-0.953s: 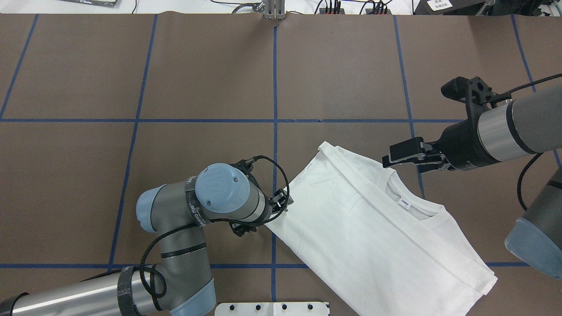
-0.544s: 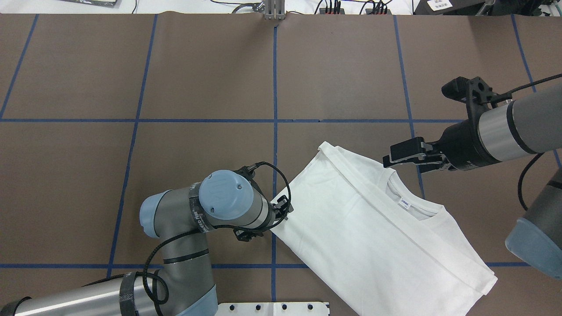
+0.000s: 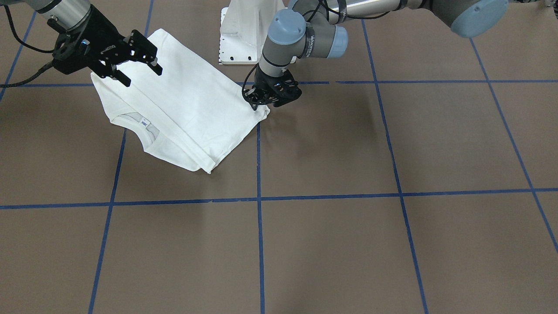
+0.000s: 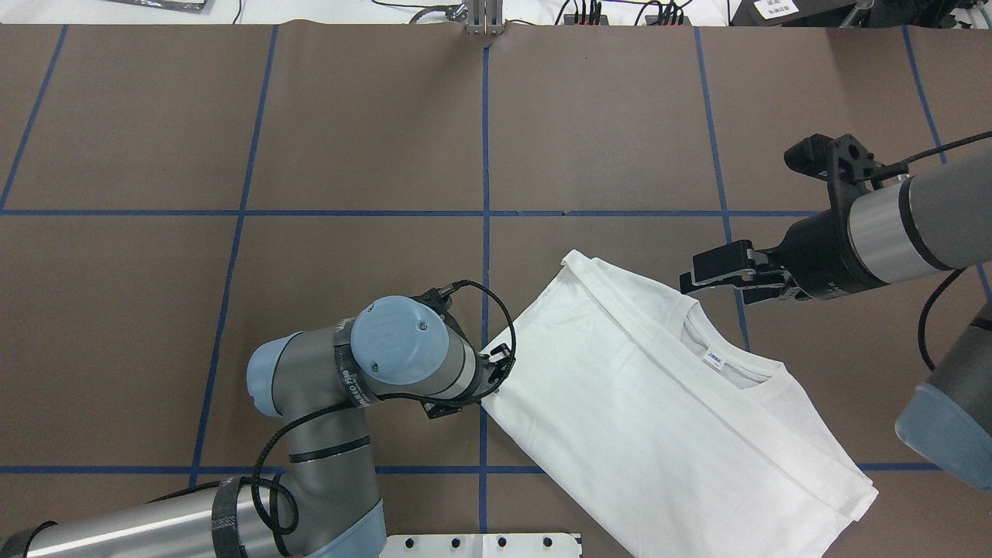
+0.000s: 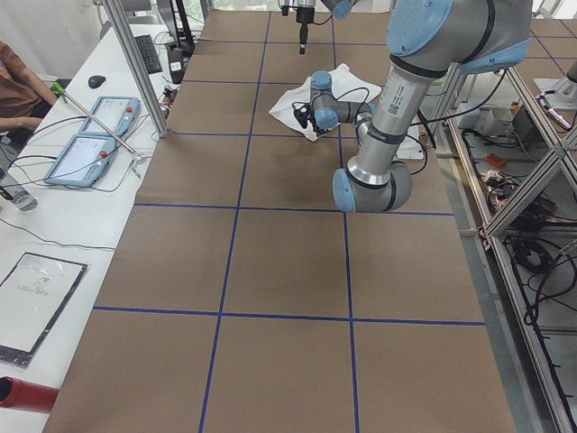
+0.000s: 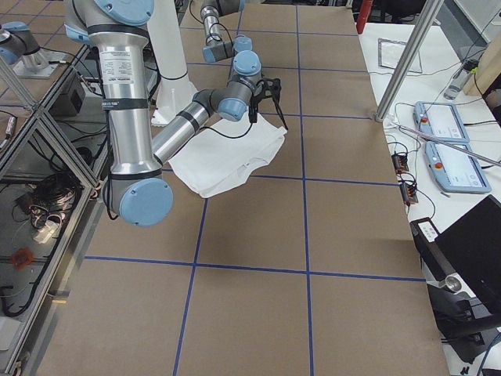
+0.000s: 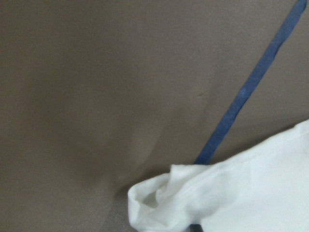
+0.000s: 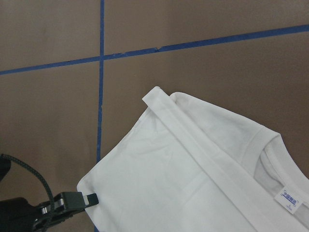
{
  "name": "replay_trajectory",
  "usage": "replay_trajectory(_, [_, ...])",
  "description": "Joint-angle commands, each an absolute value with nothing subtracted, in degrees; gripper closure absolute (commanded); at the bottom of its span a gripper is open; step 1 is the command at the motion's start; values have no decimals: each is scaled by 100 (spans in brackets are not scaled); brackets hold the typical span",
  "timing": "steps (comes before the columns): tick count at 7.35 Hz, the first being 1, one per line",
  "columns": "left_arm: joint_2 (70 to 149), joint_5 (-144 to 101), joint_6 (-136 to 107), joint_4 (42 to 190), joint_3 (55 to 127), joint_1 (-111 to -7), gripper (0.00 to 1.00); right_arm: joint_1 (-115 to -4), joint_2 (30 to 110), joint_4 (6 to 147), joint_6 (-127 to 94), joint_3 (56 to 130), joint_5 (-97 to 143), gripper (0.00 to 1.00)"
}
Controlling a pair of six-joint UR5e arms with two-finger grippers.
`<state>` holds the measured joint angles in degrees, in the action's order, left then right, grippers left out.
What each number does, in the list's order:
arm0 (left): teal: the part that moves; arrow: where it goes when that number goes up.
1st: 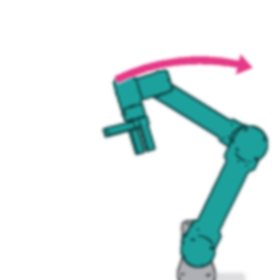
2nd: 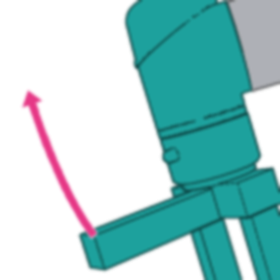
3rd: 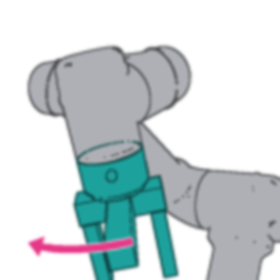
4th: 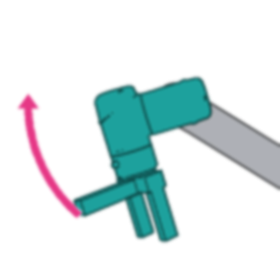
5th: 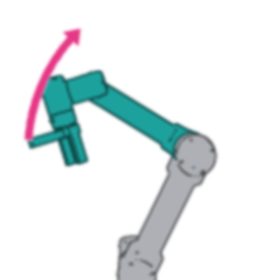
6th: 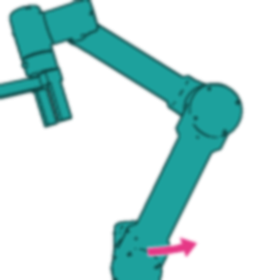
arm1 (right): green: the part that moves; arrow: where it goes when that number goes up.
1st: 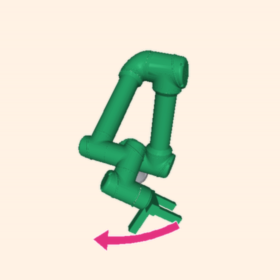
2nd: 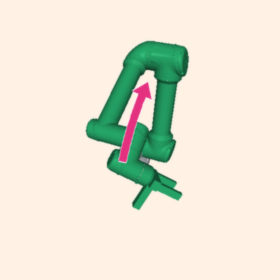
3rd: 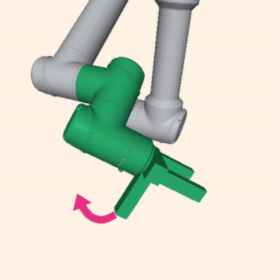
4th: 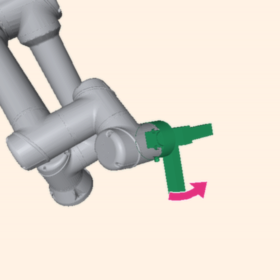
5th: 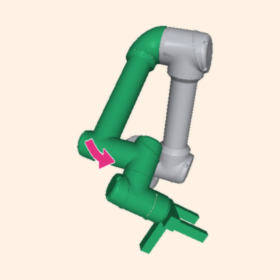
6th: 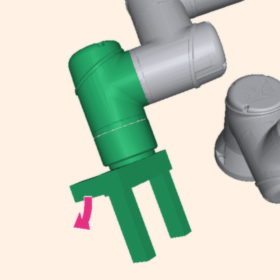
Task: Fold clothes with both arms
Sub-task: 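Pull the shirt back toward the table center with the left gripper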
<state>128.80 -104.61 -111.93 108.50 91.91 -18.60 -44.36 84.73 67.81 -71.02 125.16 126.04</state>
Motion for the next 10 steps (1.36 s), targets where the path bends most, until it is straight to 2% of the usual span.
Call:
replay_trajectory(1, [12885, -10468, -11180, 10854, 9228, -2108, 100, -4439, 8516, 6776, -7102, 12516, 12604, 0])
replay_trajectory(7, [12823, -10503, -10234, 10503, 9010, -3636, 100, -4439, 8499, 6776, -7102, 12481, 12279, 0])
replay_trajectory(9, [13059, -10494, -9575, 10626, 8361, -4111, 100, -4438, 8499, 6776, -7102, 12480, 12270, 0])
replay_trajectory(10, [13435, -10477, -9336, 10635, 7802, -4261, 100, -4438, 8499, 6776, -7102, 12489, 12270, 0])
